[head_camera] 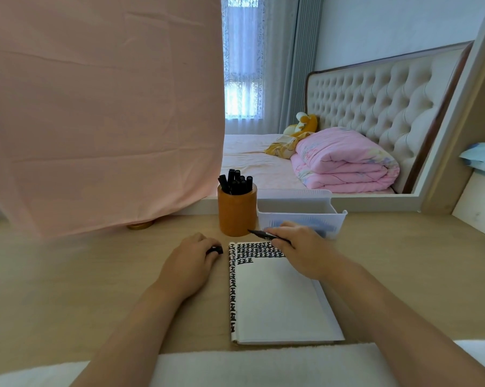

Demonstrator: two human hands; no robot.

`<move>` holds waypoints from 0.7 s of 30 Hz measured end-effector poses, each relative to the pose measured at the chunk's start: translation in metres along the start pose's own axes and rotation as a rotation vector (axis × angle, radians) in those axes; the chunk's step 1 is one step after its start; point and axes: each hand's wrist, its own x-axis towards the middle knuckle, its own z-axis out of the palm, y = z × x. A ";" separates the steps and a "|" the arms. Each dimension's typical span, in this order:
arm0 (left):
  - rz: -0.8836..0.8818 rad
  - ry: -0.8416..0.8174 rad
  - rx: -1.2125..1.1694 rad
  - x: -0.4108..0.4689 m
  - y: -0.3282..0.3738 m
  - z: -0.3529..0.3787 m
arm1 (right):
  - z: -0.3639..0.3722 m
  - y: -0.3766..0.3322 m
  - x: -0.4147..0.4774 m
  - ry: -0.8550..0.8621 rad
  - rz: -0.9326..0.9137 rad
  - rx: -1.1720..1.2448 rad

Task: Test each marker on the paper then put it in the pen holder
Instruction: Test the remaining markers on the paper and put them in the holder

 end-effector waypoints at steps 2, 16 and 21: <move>-0.027 0.030 0.049 0.000 0.002 0.001 | -0.002 -0.006 -0.001 0.001 0.028 0.050; 0.136 0.056 -0.037 -0.008 0.024 -0.021 | -0.008 -0.018 0.002 0.069 0.014 0.552; 0.343 -0.025 -0.027 -0.029 0.036 -0.021 | -0.003 -0.023 0.003 0.118 0.123 0.652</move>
